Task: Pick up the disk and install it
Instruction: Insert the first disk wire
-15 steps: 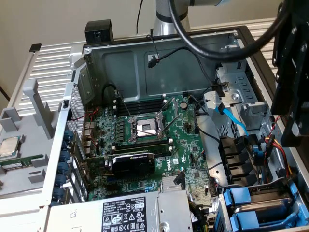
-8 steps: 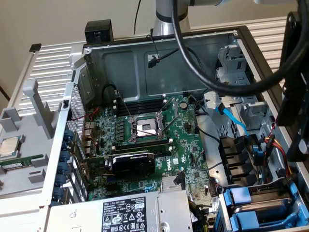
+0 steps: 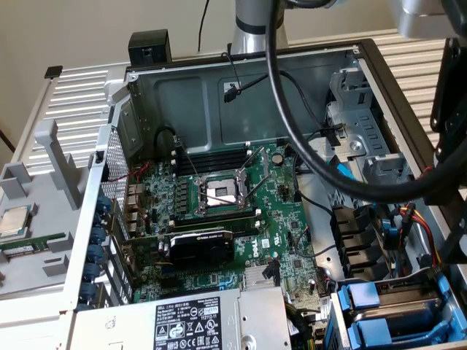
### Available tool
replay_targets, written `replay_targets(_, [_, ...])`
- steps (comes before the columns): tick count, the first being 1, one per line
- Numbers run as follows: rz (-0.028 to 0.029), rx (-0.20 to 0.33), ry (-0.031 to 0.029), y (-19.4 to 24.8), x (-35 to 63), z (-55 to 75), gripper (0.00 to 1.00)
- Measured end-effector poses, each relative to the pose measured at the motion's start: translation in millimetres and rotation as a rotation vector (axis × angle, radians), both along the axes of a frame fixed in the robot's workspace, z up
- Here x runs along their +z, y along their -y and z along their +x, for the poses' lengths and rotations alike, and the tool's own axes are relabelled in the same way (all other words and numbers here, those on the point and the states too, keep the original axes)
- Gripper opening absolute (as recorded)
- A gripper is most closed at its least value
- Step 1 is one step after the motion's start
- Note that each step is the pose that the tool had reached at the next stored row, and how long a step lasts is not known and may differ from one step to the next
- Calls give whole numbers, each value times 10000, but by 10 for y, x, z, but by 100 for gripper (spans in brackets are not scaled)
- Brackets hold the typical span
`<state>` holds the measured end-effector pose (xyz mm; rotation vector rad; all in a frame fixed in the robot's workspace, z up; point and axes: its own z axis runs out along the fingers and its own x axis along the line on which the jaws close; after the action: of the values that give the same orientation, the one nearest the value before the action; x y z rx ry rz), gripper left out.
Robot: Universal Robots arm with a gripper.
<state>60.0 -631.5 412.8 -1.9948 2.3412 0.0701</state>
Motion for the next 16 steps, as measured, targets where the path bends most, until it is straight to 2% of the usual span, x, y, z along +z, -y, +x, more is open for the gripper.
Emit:
replay_targets(1, [45, 40, -7, 0, -3, 3, 49])
replay_targets(2, [63, 162, -12, 0, -8, 6, 49])
replay_targets(6, [84, 830, -27, 1, -25, 10, 49])
replay_targets(7, [112, 923, -26, 1, -27, 14, 49])
replay_targets(8, [163, 966, -21, 1, -27, 20, 49])
replay_targets(12, [438, 1104, 16, 0, -26, 43, 49])
replay_targets(13, [483, 1158, 32, 1, -27, 43, 49])
replay_targets(14, [499, 1227, 81, 0, -26, 44, 49])
replay_targets(15, [499, 1314, 180, 0, -27, 45, 49])
replay_targets(16, [494, 1416, 323, 0, -28, 45, 49])
